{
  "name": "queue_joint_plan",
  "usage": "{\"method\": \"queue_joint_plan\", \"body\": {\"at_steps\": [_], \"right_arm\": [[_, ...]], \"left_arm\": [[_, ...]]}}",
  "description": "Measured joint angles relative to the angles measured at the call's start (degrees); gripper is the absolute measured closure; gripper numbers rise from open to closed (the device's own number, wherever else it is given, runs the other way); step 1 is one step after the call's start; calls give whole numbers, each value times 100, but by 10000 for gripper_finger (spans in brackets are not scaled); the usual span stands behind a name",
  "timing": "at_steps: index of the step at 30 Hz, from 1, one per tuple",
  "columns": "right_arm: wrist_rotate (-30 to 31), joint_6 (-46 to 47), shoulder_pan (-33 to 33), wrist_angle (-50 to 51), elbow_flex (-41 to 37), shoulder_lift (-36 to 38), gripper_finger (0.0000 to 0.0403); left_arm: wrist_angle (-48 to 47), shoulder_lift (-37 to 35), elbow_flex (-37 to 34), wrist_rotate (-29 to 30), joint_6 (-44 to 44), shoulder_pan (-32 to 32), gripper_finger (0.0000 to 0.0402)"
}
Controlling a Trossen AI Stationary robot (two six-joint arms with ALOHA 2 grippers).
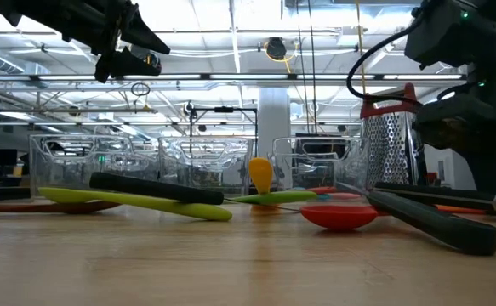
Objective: Pick & Place Kitchen Items
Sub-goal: Put the orange spatula into the right transparent bin
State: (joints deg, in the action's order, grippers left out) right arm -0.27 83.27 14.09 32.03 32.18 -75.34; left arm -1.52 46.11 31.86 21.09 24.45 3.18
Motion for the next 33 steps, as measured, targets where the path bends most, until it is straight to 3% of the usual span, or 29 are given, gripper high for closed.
{"method": "queue_joint_plan", "body": {"at_steps": [11, 20, 28, 33], "right_arm": [[419, 6, -56, 78, -11, 641, 400], [256, -354, -218, 47, -9, 649, 397], [-733, -611, -188, 96, 0, 656, 349], [-873, -487, -51, 97, 0, 658, 307]], "left_arm": [[2, -1, -2, -1, -12, 1, 123], [2, 0, -1, -7, 1, 0, 123], [2, 0, -2, -22, 2, 2, 123], [0, 0, -2, -22, -15, 2, 123]]}}
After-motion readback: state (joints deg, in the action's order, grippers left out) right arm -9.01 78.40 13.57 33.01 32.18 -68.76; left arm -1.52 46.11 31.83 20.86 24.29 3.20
